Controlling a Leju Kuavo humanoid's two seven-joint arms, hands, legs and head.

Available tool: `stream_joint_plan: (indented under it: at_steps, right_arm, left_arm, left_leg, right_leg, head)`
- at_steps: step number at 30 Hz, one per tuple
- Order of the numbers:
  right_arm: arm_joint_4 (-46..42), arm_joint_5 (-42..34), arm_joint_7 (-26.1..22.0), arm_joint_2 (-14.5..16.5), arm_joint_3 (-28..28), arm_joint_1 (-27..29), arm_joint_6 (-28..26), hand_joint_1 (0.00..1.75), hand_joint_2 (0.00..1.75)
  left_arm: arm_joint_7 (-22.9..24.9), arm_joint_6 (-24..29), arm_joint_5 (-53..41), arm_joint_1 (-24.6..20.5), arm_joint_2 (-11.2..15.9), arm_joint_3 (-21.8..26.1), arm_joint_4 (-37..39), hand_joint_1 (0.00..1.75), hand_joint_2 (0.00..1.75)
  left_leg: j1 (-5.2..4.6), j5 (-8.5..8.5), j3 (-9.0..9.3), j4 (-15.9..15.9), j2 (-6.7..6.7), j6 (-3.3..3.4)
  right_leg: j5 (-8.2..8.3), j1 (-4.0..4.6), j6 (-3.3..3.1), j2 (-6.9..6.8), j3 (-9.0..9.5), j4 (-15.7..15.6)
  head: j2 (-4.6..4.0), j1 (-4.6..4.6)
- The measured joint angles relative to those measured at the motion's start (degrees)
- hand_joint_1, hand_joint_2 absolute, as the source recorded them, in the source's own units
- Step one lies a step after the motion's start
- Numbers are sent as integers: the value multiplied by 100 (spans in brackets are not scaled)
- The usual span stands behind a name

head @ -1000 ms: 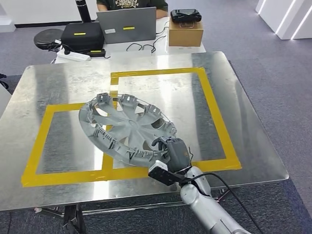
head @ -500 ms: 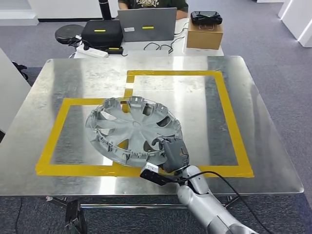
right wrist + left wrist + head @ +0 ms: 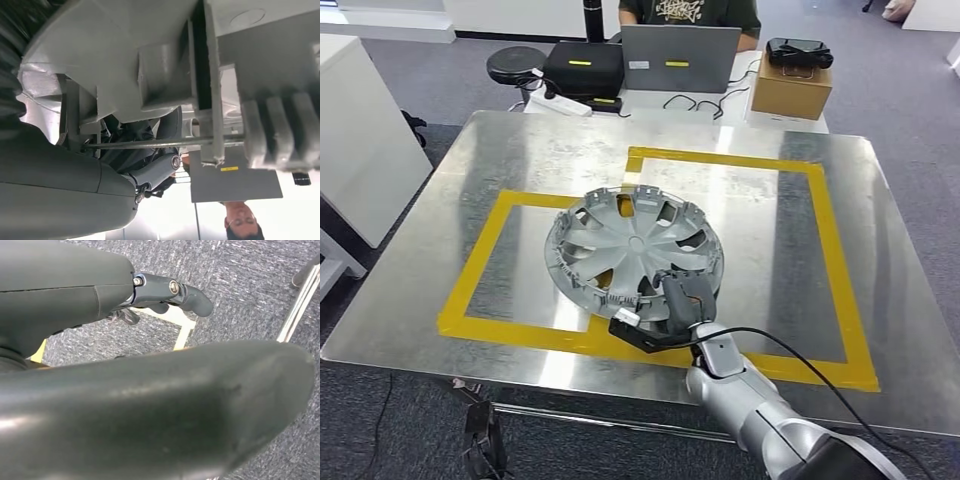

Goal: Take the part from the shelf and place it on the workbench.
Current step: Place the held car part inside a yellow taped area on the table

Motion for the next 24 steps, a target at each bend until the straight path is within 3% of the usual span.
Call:
stream_joint_plan:
  at_steps: [3,7,16,24]
  right_arm:
    - [46,16,2,7,26,-16,2,175,175]
    - [69,23,4,13,47,-35,2,175,175]
    - [95,29,34,13,48,-59,2,175,175]
    - [120,265,869,104,27,-123,103,175,175]
  left_arm:
    - [0,-9,3,15,3,-20,0,0,0]
    - [0,-9,4,20,14,-49,0,0,0]
    - [0,-9,5,21,24,-87,0,0,0]
    - [50,-15,182,17,36,-92,0,0,0]
  left_leg:
    - [10,-31,24,-10,-4,5]
    - [15,77,53,-40,-3,-62]
    - [15,44,64,-54,-2,-84]
    - [2,23,85,-51,-5,-73]
  right_leg:
    - [37,8,17,-10,33,-12]
    - [59,12,-28,-9,93,-4]
    - [29,9,-44,-7,58,-4]
    - [11,-4,-33,-17,65,-8]
  head:
    - [0,-3]
    - [1,-3]
    - [1,-1]
    - [1,-1]
